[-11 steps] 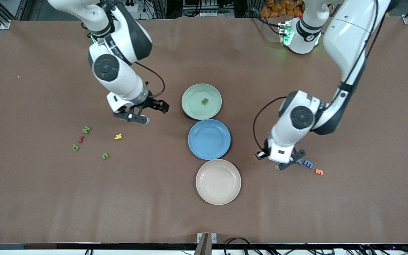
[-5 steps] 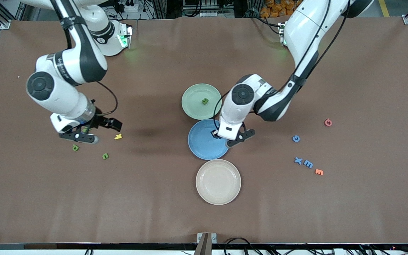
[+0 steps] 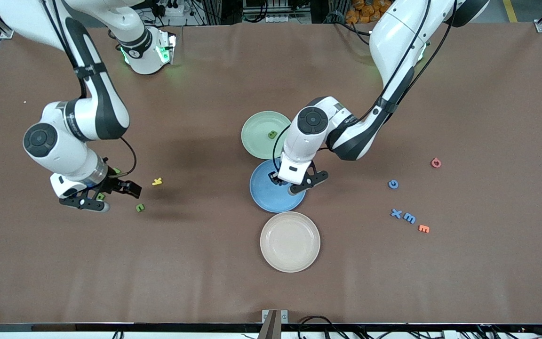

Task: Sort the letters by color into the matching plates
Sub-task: 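Place blue a on the blue plate while the right gripper withdraws, then grasp green u with the right gripper while the left gripper returns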

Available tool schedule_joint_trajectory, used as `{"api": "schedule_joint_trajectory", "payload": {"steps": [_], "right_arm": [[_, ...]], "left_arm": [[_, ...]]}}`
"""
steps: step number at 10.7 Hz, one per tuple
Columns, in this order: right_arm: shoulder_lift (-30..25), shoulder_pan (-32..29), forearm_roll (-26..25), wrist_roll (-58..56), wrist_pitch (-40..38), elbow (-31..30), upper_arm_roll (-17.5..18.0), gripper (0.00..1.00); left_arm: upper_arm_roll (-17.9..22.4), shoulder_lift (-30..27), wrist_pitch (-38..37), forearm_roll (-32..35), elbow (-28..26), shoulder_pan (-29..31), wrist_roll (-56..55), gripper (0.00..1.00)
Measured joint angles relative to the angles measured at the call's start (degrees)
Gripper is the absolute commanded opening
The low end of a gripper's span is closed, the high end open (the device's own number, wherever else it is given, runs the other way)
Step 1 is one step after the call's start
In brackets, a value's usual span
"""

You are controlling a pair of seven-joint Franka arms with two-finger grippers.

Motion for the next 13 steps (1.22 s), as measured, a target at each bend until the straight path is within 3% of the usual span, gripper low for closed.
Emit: {"api": "schedule_joint_trajectory", "payload": {"steps": [2, 4, 7, 13], "right_arm": [[3.73, -0.08, -0.08, -6.15, 5.23, -0.03, -2.04, 1.0], [7.96, -0.13, -0.09, -14.92, 11.3, -0.14, -3.8, 0.85], [12.64, 0.08, -0.13, -24.7, 16.37, -0.1, -3.97, 0.84], [13.45, 2.14, -0.12, -28.6, 14.79, -0.24, -2.13, 0.72]], "left_arm": [[0.64, 0.49, 0.15, 0.0, 0.58, 0.01, 0.01, 1.0], [1.74, 0.52, 0.12, 1.22, 0.73, 0.07, 1.22, 1.0], [4.34, 0.56, -1.31, 2.91, -0.54, 0.73, 6.01, 1.0], [4.85, -5.26, -7.19, 3.16, -7.28, 14.05, 25.12, 1.0]]}}
